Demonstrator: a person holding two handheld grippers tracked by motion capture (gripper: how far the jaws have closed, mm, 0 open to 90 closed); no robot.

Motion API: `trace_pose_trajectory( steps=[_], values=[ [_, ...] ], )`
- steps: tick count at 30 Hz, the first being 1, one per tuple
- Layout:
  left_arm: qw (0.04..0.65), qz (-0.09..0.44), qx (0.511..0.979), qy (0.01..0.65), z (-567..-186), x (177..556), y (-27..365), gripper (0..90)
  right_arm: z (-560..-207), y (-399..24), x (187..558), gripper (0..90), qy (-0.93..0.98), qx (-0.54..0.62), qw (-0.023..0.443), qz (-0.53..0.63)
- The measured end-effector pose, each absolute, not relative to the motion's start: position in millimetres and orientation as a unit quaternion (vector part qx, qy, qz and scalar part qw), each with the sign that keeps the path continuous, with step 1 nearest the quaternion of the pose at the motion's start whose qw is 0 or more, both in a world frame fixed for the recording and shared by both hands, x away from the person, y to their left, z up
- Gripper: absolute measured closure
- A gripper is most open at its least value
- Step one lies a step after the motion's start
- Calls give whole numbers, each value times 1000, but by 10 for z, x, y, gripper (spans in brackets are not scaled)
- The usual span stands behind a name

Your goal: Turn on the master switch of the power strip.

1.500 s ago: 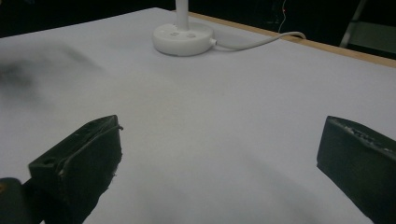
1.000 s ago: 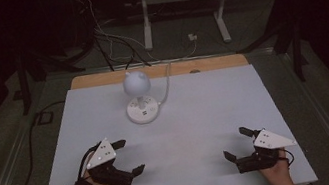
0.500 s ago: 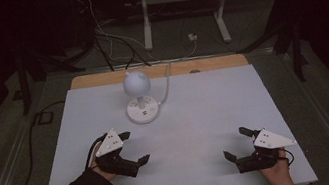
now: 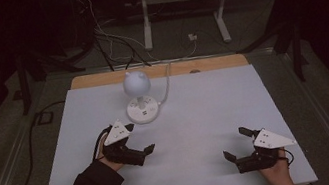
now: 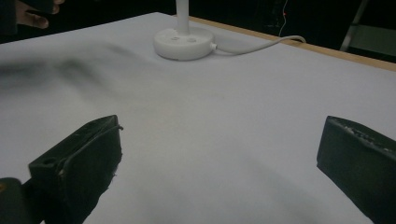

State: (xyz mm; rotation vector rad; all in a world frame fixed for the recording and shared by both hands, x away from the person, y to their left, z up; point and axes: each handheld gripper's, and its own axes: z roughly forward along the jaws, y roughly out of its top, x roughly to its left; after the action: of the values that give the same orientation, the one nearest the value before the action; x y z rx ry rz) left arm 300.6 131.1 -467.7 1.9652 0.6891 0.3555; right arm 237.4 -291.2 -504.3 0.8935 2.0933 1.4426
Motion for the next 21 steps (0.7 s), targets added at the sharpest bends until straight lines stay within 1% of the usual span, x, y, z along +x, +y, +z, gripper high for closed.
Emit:
trace_pose_trajectory(
  steps=[7, 11, 21],
  values=[
    [492, 156, 803, 299, -4679, 3090, 1223, 0, -5046, -2908, 2378, 0, 758, 323, 220, 522],
    [489, 172, 796, 314, -4704, 3128, 1192, 1, -5038, -2911, 2375, 0, 756, 321, 221, 525],
    [477, 181, 786, 348, -4768, 3252, 1088, 1, -5035, -2915, 2375, 0, 755, 323, 221, 526]
  ],
)
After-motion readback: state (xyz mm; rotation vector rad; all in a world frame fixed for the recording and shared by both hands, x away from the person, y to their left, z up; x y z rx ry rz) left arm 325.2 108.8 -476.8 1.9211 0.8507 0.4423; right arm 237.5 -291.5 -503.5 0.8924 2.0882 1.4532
